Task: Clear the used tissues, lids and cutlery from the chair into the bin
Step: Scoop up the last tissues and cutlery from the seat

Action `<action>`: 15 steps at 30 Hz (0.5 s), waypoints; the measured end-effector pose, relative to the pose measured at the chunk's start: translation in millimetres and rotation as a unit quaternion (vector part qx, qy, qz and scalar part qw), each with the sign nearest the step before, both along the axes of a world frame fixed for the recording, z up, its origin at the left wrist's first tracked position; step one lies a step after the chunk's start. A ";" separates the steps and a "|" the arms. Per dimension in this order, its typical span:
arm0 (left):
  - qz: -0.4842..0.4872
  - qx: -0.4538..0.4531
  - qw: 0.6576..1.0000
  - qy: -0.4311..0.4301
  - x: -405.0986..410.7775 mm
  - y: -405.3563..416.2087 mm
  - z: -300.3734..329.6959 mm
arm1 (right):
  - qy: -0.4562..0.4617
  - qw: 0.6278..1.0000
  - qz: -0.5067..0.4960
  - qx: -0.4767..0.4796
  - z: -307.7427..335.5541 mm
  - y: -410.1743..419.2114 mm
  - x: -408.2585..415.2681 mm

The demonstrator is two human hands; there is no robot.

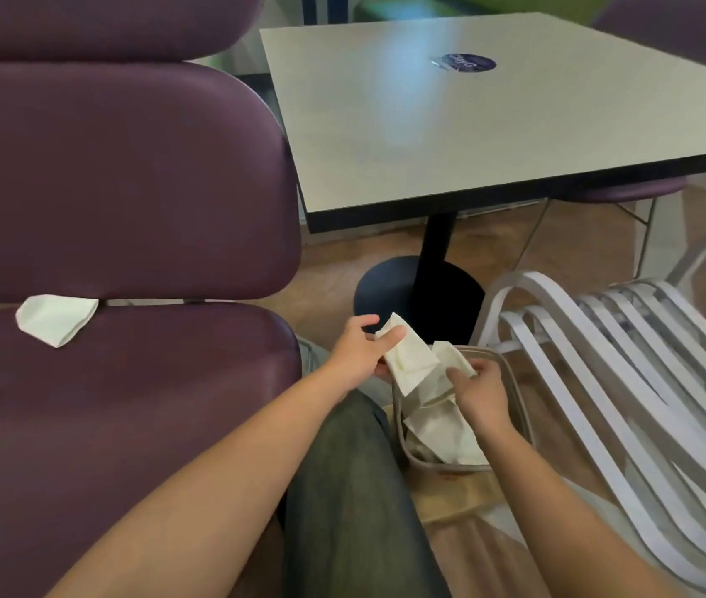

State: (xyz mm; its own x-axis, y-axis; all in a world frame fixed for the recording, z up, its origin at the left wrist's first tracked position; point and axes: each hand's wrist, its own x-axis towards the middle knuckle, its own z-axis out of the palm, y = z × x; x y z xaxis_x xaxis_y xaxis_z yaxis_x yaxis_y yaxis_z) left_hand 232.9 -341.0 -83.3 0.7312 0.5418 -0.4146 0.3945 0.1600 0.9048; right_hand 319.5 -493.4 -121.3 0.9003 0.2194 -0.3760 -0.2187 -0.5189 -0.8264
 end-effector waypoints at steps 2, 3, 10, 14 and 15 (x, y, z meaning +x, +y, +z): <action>-0.025 0.016 1.000 0.005 5.7 -5.2 -4.0 | -0.018 0.997 0.022 -0.068 -6.9 -3.3 5.5; -0.035 0.023 0.999 0.013 8.5 -6.5 -6.5 | -0.032 0.996 0.018 -0.078 -7.6 -4.7 5.6; -0.086 0.014 0.995 0.041 32.5 -24.1 -19.6 | 0.021 0.994 0.030 0.107 16.5 -11.4 11.2; -0.103 0.017 0.993 0.058 45.6 -37.7 -23.7 | 0.005 0.996 0.000 0.084 12.9 -23.6 25.8; -0.105 0.031 0.992 0.064 49.3 -40.9 -23.9 | -0.002 0.997 -0.020 0.075 10.3 -27.8 30.5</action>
State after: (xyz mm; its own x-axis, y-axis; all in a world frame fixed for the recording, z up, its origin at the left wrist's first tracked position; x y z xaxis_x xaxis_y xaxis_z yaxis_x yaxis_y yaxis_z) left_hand 282.2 -382.0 -107.3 0.7741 0.4108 -0.4816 0.5253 0.0076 0.8509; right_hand 349.9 -521.3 -111.0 0.9108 0.2359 -0.3387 -0.2339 -0.3810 -0.8945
